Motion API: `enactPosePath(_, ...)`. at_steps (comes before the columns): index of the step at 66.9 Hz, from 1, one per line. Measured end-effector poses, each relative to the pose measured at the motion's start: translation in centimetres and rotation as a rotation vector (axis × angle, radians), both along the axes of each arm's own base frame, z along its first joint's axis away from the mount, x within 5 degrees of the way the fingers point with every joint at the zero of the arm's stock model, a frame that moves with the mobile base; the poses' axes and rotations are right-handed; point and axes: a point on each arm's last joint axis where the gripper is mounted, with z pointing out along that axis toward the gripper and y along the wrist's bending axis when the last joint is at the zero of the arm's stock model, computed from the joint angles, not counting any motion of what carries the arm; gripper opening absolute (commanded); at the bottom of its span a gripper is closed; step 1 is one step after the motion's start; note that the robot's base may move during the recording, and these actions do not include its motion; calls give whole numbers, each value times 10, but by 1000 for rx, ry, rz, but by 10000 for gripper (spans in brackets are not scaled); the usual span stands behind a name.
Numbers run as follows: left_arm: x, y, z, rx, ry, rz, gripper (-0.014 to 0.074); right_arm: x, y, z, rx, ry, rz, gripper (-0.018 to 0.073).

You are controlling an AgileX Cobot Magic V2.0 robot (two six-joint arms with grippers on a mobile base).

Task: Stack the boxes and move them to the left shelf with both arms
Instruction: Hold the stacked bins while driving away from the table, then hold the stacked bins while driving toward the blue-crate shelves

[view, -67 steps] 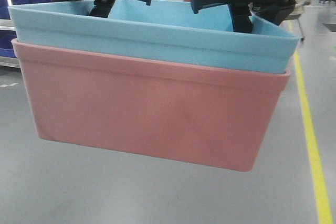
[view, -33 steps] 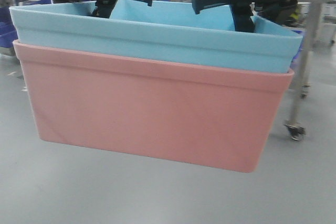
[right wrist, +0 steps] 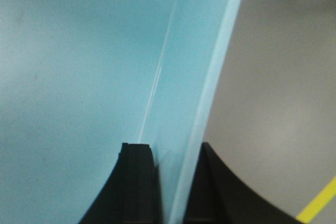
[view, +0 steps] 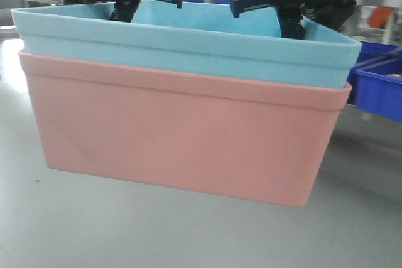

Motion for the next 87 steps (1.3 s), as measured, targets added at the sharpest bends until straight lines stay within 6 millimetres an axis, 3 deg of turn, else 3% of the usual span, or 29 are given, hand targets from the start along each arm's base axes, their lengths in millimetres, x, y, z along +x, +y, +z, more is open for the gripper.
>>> enactPosePath(87, 0, 0, -1, 0, 3, 0, -4, 0, 0, 0, -3, 2, -1, 55)
